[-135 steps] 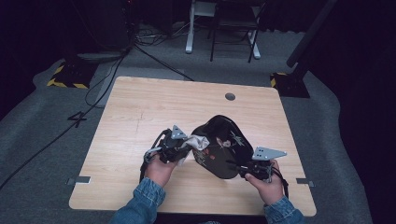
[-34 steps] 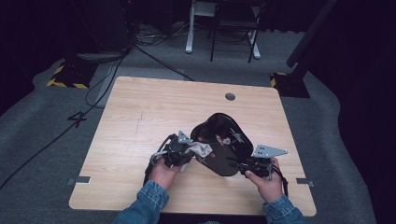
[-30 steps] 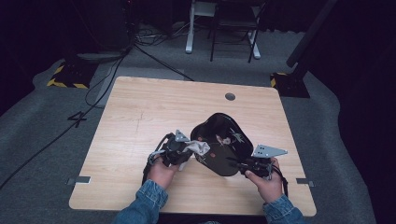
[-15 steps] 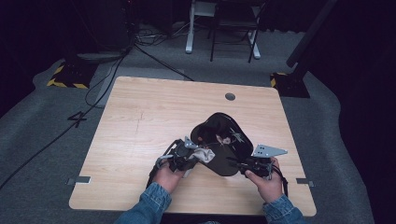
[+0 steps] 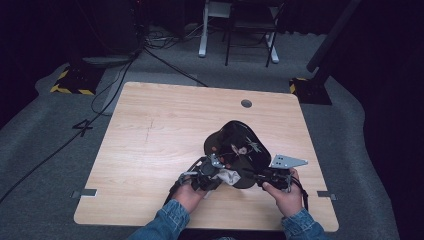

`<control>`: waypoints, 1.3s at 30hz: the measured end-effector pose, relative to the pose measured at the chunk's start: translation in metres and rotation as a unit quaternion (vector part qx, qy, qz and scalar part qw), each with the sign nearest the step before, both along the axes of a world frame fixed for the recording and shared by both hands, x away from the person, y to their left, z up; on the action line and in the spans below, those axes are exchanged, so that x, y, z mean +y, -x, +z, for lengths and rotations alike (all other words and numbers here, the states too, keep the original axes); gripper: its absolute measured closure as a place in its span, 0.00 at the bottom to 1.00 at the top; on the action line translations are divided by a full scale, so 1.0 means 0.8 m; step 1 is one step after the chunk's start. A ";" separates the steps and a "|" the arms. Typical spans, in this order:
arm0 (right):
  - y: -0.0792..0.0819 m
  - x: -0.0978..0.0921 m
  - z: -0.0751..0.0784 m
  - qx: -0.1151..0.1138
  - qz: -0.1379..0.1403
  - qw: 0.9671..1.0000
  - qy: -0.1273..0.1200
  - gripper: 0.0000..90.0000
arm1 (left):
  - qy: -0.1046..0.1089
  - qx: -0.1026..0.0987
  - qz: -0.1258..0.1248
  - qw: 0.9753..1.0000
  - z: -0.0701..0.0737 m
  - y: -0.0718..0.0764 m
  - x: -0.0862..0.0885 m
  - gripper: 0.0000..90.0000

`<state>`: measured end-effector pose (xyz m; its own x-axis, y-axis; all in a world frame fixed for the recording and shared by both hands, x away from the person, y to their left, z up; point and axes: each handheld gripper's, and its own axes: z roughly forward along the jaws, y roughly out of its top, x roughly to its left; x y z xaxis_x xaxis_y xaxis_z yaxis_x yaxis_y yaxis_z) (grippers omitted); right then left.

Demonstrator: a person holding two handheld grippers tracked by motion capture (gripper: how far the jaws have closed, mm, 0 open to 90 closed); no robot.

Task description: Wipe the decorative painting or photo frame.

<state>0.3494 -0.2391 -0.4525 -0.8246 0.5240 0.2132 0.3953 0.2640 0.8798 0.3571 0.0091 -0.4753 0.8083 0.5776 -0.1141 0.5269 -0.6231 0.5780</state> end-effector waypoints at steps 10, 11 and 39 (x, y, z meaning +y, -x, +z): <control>0.000 0.000 0.000 0.000 0.001 1.000 0.001 0.89 | 0.006 -0.005 0.020 1.000 0.003 -0.008 0.017 0.83; 0.000 0.000 0.000 0.000 0.001 1.000 0.001 0.89 | 0.005 -0.005 0.024 1.000 0.004 -0.009 0.019 0.83; 0.000 0.000 0.000 0.000 0.002 1.000 0.000 0.88 | 0.002 0.006 0.017 1.000 -0.001 -0.010 0.016 0.83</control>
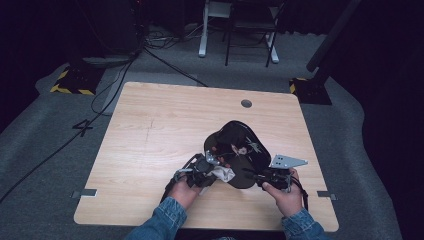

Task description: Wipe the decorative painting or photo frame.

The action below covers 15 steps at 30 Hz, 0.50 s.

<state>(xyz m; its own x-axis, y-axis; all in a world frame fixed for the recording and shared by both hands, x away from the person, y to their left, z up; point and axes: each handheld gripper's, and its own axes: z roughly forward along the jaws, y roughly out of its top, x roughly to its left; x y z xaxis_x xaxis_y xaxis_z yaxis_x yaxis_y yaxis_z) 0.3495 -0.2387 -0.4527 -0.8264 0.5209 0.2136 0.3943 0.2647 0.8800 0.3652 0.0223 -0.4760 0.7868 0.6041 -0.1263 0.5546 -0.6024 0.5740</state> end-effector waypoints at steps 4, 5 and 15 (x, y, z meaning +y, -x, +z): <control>0.000 0.000 0.000 0.002 -0.001 1.000 -0.001 0.88 | -0.002 0.001 -0.022 1.000 -0.001 0.007 -0.014 0.83; 0.000 0.000 0.000 0.001 -0.001 1.000 -0.001 0.88 | 0.002 0.004 -0.027 1.000 -0.001 0.008 -0.015 0.83; 0.000 -0.001 0.000 0.001 0.001 1.000 -0.002 0.89 | 0.033 -0.018 -0.026 0.999 0.029 0.019 0.012 0.84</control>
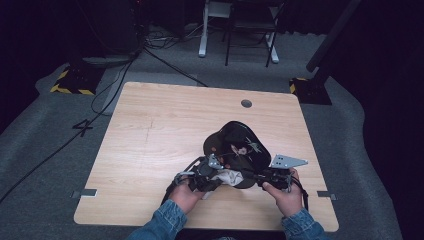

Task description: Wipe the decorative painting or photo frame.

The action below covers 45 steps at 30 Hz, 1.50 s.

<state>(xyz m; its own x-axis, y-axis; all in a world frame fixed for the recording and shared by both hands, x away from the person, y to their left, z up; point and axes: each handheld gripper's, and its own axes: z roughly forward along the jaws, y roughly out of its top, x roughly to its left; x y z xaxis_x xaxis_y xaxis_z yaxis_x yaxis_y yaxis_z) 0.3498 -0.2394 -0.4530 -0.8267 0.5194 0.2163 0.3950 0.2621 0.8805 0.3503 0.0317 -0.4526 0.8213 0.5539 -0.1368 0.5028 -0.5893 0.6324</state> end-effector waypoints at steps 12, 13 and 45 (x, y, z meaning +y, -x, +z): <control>0.001 0.000 0.000 0.000 0.002 1.000 0.000 0.89 | 0.041 -0.028 0.016 0.999 0.045 0.005 0.036 0.84; 0.001 0.000 0.000 0.000 0.002 1.000 0.000 0.89 | 0.046 -0.031 0.018 0.998 0.049 0.005 0.037 0.84; 0.007 0.000 0.002 -0.006 -0.004 1.000 0.011 0.89 | 0.087 -0.089 -0.023 0.992 0.178 -0.001 0.027 0.84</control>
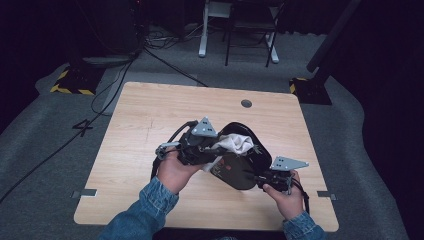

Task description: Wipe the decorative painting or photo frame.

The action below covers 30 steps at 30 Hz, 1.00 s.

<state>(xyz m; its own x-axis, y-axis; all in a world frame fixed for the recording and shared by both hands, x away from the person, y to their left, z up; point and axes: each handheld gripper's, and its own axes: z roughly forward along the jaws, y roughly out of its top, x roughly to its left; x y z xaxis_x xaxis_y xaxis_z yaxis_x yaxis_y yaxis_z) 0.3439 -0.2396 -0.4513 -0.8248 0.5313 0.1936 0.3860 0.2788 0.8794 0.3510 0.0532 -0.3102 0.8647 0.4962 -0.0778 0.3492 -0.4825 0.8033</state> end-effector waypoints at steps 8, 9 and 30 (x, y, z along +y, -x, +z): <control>0.000 0.000 0.000 0.000 0.000 1.000 0.000 0.89 | 0.011 0.003 -0.007 1.000 0.019 -0.009 -0.005 0.84; 0.000 0.000 0.000 0.000 0.000 1.000 0.000 0.89 | 0.012 0.003 -0.006 1.000 0.021 -0.009 -0.005 0.84; 0.002 -0.001 -0.002 0.000 -0.002 1.000 -0.002 0.89 | 0.046 -0.007 -0.004 0.999 0.051 -0.032 -0.023 0.84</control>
<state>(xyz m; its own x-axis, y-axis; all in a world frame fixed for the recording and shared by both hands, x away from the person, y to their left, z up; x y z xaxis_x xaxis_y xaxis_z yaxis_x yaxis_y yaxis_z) 0.3421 -0.2405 -0.4526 -0.8224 0.5343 0.1953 0.3868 0.2735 0.8807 0.3764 0.0349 -0.2697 0.8700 0.4804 -0.1107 0.3338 -0.4088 0.8494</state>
